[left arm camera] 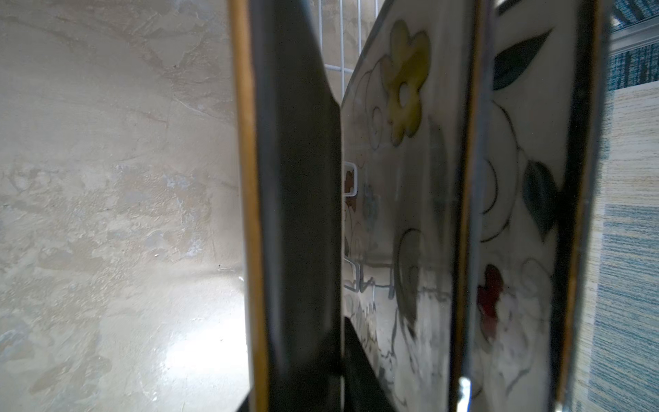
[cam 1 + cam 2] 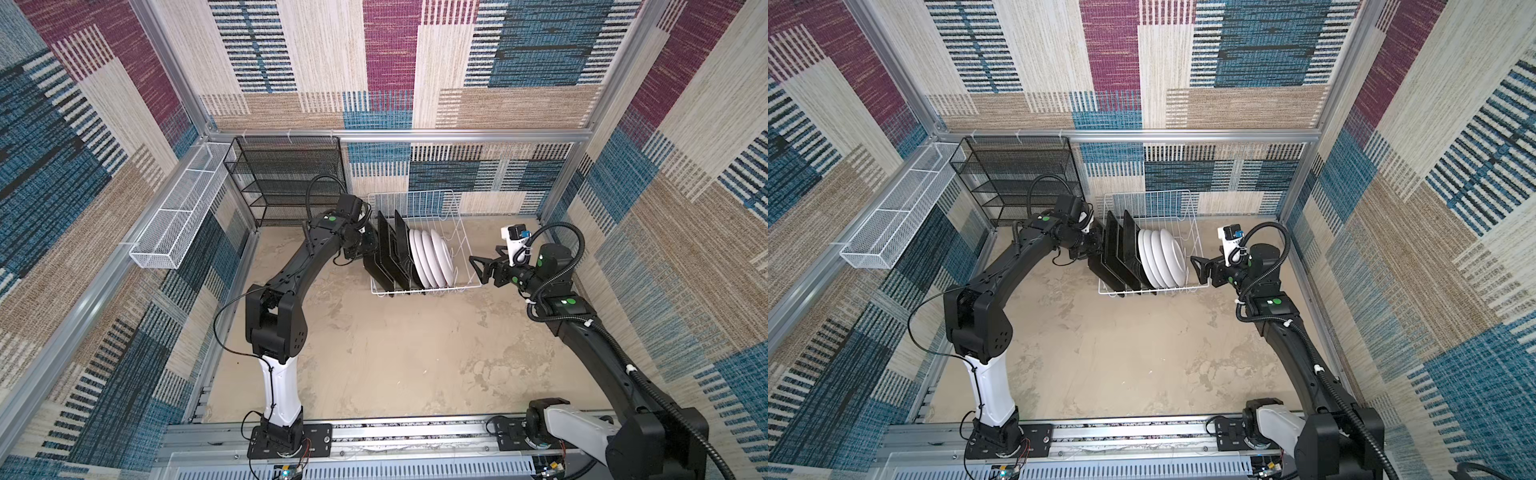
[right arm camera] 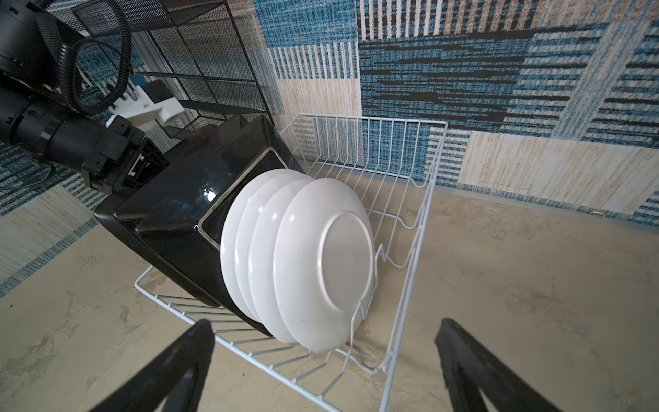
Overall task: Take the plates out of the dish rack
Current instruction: 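Close the left gripper on the dark plate's rim and pull it outward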
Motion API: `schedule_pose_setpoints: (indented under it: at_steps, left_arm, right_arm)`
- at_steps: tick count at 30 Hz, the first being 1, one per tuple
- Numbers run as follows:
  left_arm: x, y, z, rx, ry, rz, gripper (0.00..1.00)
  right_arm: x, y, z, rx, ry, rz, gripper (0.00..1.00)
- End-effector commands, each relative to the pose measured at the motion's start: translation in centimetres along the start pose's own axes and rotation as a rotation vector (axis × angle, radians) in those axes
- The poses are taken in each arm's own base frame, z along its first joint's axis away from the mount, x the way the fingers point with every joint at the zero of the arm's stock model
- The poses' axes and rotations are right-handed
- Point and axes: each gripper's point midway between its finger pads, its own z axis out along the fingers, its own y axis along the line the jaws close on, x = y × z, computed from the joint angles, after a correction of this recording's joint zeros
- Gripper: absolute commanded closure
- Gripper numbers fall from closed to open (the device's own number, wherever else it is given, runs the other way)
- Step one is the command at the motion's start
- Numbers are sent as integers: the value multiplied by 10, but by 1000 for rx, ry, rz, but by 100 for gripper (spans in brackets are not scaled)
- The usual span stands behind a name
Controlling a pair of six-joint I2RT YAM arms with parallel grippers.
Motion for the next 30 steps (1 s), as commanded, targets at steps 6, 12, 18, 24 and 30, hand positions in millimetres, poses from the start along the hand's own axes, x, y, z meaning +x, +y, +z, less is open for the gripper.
schedule_pose_setpoints:
  at_steps: [6, 12, 18, 24, 30]
  left_arm:
    - [9, 19, -18, -111, 13, 13, 100]
    - [3, 12, -32, -96, -18, 22, 100]
    - [-2, 4, -47, -76, -42, 36, 100]
    - [-10, 1, -62, -81, -83, 47, 100]
    - [-15, 1, -74, -82, -113, 48, 100]
  right_arm:
    - [-6, 1, 0, -5, -25, -16, 1]
    - [-9, 3, -1, -12, -29, -16, 1]
    - [-14, 5, -3, -18, -40, -15, 1]
    - [-16, 7, -3, -25, -46, -10, 1]
    - [-18, 9, -4, -36, -52, -3, 1]
